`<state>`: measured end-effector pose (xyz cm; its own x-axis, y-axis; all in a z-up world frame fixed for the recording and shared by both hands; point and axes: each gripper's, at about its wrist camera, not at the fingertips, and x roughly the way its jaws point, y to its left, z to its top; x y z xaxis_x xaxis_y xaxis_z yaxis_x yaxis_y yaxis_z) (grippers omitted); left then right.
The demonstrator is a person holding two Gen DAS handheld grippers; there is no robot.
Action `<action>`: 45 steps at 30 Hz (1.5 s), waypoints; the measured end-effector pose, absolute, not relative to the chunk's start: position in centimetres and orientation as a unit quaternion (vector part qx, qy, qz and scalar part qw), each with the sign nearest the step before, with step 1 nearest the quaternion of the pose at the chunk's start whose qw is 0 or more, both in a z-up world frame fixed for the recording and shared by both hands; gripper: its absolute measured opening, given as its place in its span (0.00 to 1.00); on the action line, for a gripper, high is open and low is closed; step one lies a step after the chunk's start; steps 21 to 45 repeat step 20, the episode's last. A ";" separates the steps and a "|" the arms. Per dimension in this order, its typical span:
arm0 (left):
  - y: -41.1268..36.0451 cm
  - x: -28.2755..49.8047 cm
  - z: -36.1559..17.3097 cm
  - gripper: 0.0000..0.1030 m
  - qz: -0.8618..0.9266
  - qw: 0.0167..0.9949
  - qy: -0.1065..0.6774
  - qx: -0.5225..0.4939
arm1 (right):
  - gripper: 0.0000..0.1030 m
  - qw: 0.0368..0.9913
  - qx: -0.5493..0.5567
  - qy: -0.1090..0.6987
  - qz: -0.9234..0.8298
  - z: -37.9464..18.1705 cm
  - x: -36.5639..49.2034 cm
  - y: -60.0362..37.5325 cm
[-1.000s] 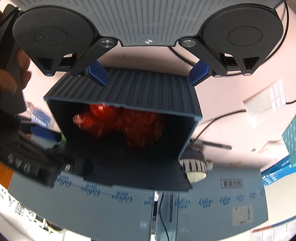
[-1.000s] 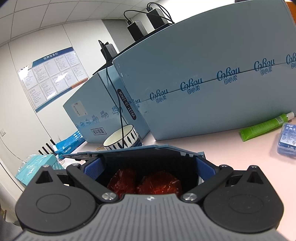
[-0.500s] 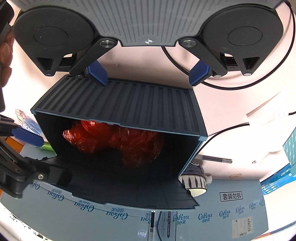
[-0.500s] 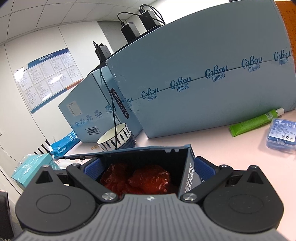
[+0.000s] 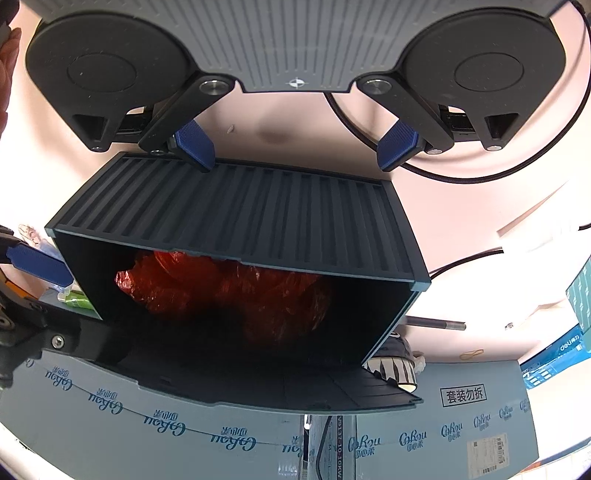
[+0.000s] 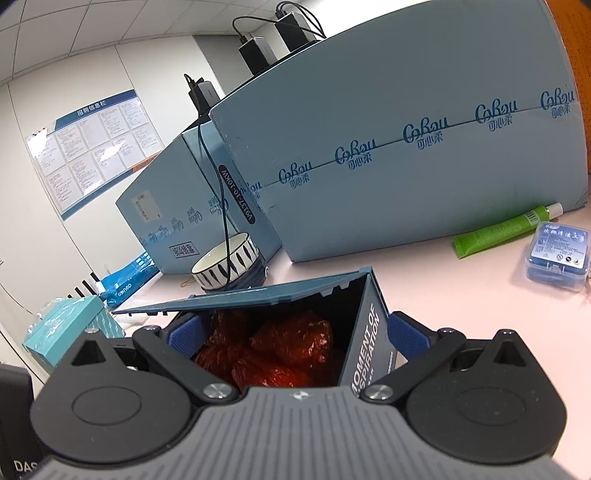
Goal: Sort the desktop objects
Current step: 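Back both open grippers away from the blue box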
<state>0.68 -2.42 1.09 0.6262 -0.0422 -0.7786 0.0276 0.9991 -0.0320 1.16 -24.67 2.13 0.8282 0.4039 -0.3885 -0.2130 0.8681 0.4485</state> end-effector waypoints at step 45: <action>-2.4 0.6 0.8 0.98 -0.012 0.906 0.422 -0.025 | 1.00 0.928 0.209 0.251 0.182 1.0 -0.4 -25.4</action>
